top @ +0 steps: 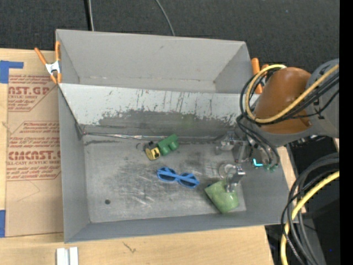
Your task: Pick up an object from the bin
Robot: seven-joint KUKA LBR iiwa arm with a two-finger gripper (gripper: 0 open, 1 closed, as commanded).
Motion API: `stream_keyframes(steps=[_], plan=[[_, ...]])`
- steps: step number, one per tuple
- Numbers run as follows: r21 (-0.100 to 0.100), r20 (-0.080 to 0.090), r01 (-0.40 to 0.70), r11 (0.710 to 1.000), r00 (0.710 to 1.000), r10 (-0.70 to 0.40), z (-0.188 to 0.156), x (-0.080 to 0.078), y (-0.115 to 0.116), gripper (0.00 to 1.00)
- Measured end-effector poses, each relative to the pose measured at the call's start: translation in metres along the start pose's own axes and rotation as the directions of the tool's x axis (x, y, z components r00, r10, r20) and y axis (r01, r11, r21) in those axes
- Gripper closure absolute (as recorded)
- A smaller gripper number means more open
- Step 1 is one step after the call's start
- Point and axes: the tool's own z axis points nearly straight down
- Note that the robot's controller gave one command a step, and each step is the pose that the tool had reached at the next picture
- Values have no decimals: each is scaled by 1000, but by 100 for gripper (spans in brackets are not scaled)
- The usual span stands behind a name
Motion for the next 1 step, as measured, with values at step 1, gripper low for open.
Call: stream_keyframes(steps=[1], plan=[[2, 17, 165, 986, 986, -165, 9, 7, 21, 0]])
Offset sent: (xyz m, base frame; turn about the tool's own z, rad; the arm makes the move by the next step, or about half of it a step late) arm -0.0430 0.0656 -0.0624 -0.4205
